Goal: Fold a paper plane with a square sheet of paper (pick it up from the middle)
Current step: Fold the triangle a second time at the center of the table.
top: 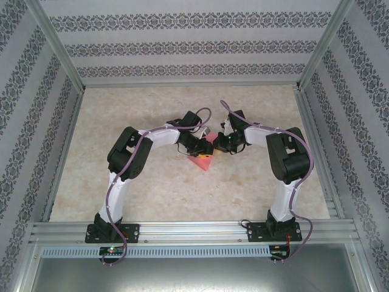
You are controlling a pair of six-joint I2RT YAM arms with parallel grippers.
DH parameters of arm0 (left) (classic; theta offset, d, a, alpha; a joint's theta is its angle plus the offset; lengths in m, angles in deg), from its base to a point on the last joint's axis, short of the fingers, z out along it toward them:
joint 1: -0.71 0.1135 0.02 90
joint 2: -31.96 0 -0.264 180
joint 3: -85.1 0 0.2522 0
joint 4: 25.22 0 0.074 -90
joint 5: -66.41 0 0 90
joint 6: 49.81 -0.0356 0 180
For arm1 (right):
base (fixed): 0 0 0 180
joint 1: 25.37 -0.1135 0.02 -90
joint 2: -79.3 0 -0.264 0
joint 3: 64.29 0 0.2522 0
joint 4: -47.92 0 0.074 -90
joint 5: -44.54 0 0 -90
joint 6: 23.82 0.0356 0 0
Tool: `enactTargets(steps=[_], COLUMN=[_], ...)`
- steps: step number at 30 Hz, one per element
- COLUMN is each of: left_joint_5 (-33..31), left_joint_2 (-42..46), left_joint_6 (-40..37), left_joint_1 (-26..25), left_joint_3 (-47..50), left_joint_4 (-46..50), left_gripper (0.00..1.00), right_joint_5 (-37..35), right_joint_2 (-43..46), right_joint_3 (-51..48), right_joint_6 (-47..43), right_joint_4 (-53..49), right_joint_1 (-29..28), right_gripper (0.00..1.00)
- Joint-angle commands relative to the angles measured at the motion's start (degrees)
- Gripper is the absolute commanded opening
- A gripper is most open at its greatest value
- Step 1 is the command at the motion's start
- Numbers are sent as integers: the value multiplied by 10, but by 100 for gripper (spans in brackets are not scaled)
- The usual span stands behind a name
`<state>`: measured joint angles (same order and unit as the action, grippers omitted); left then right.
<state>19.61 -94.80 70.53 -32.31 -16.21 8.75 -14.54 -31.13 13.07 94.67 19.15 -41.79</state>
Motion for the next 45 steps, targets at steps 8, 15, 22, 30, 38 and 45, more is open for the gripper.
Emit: enactTargets(steps=[8,15,22,30,38,45], left_joint_5=[-15,-4,12,12,8,6], left_joint_2=[3,22,32,40,37,33], left_joint_6=[-12,-1,9,8,-6,5], left_joint_1=[-5,-4,-4,-4,-3,0], left_joint_3=[42,64,80,86,89,88], left_joint_4=[-38,-70,-99,-99,-86,-99], left_gripper=[34,30,25,10,0,0], right_joint_5=[29,48,52,64,77,81], right_joint_2=[56,72,92,110,102,85], right_joint_3=[-31,-59,-86,-111,-110,-105], right_joint_6=[12,24,27,39,62,74], right_joint_4=[6,22,22,31,55,67], right_joint_1=[26,30,30,26,5,-9], right_gripper=[9,9,8,7,5,4])
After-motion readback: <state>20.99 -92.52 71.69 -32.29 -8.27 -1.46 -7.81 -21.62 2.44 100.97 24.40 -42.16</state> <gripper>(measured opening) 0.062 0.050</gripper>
